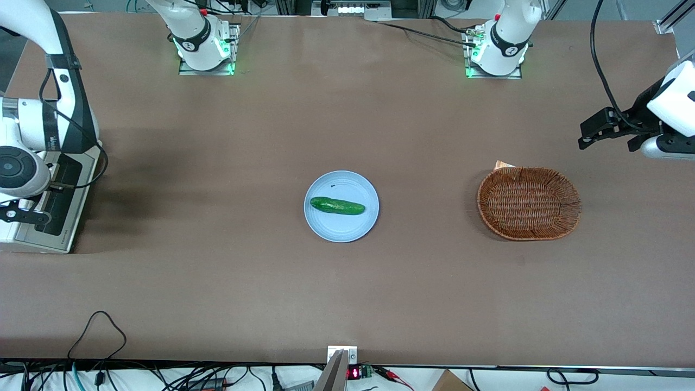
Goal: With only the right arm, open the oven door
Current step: 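Lower the right gripper and hook its fingers under the silver door handle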
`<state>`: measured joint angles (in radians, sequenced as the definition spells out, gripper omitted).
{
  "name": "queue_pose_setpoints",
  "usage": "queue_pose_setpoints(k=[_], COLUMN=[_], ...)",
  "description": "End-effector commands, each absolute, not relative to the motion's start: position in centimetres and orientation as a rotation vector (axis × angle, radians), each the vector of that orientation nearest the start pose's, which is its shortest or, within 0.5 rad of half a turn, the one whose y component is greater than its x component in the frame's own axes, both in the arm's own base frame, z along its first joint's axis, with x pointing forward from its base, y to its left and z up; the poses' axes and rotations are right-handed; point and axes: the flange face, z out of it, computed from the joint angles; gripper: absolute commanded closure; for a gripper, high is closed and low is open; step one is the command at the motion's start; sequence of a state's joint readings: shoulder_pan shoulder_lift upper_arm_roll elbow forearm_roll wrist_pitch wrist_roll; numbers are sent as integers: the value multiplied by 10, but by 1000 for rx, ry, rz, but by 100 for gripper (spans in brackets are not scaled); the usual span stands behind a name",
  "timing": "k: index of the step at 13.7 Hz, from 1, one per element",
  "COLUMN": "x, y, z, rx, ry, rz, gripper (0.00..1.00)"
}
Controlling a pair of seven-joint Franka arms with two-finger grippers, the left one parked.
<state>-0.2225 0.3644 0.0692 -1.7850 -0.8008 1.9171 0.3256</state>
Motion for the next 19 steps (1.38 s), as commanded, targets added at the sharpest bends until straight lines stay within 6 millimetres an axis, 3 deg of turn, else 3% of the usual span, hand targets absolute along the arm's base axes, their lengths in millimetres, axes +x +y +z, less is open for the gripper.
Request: queue_pose_setpoints(k=[1, 19], x=[610, 610], y=[-154, -153], z=[338, 320], rx=[2398, 2415], ry=[-113, -136], rz=[-193, -171], gripper=[100, 100])
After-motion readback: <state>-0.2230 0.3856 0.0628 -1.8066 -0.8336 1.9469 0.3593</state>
